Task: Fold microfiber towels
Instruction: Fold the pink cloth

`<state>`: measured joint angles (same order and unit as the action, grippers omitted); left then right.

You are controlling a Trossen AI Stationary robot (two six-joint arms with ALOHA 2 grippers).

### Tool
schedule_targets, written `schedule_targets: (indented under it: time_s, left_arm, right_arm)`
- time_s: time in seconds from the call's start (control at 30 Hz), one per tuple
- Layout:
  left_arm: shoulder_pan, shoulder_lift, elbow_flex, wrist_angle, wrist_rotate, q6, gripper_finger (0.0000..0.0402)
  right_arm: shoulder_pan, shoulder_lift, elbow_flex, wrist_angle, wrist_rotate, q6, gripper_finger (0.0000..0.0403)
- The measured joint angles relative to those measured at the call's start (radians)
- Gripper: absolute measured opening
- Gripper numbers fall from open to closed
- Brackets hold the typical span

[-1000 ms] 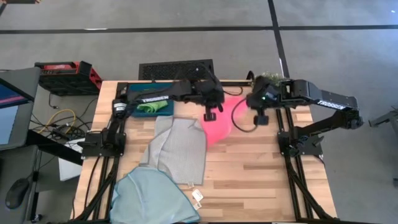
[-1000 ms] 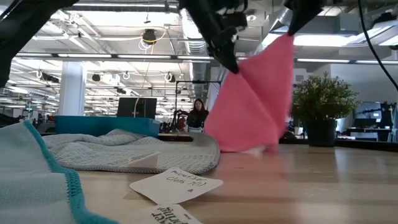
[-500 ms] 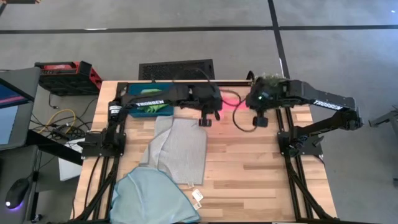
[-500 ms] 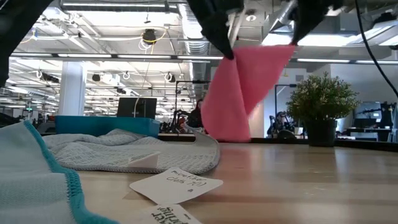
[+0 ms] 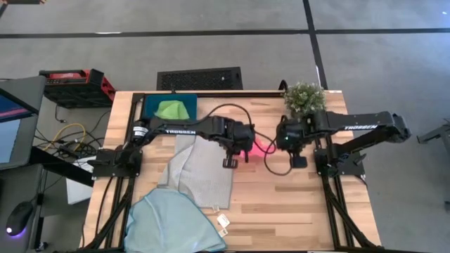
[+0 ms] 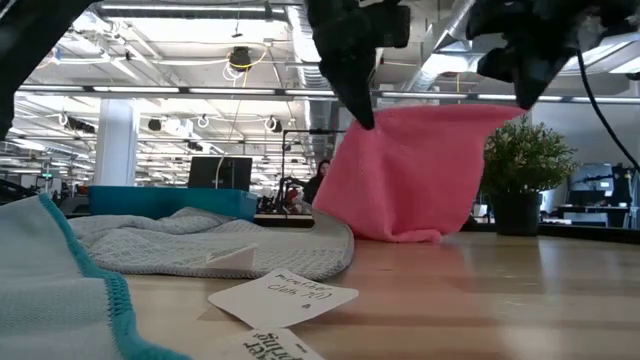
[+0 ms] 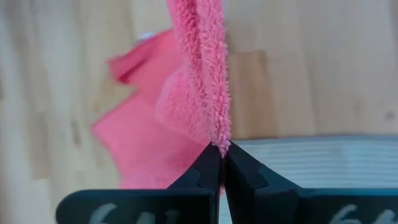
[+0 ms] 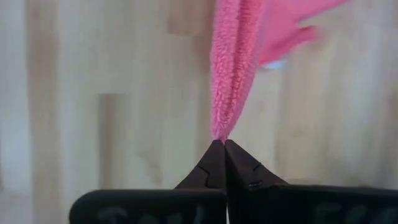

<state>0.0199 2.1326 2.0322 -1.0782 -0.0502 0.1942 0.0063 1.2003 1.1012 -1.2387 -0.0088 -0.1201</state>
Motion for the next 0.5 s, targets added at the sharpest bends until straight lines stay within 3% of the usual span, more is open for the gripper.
schedule_targets:
  time_s: [0.5]
  left_arm:
    - [-0.097,0.031,-0.034,0.007,0.057,-0.077,0.0000]
  right_arm:
    - [0.240,0.000,-0.044,0.087,-0.084,0.094,0.0006]
